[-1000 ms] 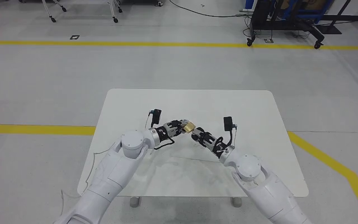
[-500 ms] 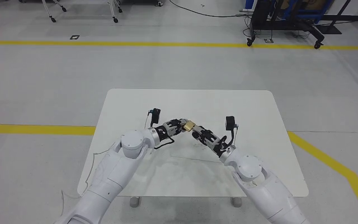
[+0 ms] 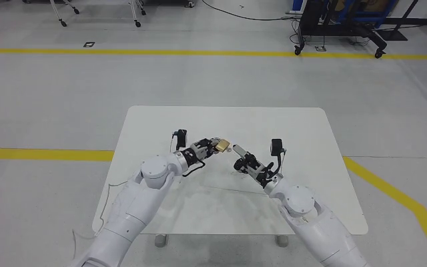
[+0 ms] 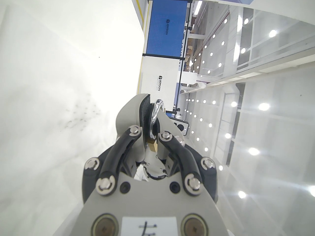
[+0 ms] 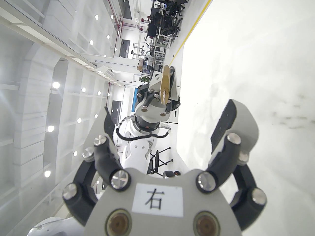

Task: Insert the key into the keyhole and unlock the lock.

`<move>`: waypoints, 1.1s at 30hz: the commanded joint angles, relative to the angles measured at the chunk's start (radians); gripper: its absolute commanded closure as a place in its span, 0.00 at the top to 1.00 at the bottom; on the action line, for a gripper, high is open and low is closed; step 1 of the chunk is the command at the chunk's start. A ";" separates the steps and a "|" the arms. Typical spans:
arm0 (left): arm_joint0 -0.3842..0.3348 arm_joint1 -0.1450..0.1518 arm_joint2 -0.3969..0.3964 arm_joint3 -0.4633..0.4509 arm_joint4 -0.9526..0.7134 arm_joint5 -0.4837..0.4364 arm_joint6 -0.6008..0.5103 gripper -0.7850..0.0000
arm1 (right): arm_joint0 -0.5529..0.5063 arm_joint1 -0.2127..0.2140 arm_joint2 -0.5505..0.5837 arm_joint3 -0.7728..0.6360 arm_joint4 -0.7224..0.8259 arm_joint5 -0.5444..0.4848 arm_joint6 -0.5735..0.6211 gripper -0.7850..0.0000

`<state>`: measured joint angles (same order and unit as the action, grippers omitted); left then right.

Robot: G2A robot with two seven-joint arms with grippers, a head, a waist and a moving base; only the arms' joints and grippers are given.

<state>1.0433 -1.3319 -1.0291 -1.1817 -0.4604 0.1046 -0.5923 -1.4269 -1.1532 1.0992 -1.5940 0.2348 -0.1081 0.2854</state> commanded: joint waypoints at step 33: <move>-0.037 -0.021 -0.028 0.099 -0.327 0.173 -0.181 0.00 | 0.062 -0.047 -0.042 0.133 0.117 -0.374 0.156 0.00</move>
<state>1.0058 -1.3530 -1.0577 -1.0828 -0.7884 0.2783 -0.7719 -1.3705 -1.1980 1.0605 -1.4675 0.3662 -0.4900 0.4520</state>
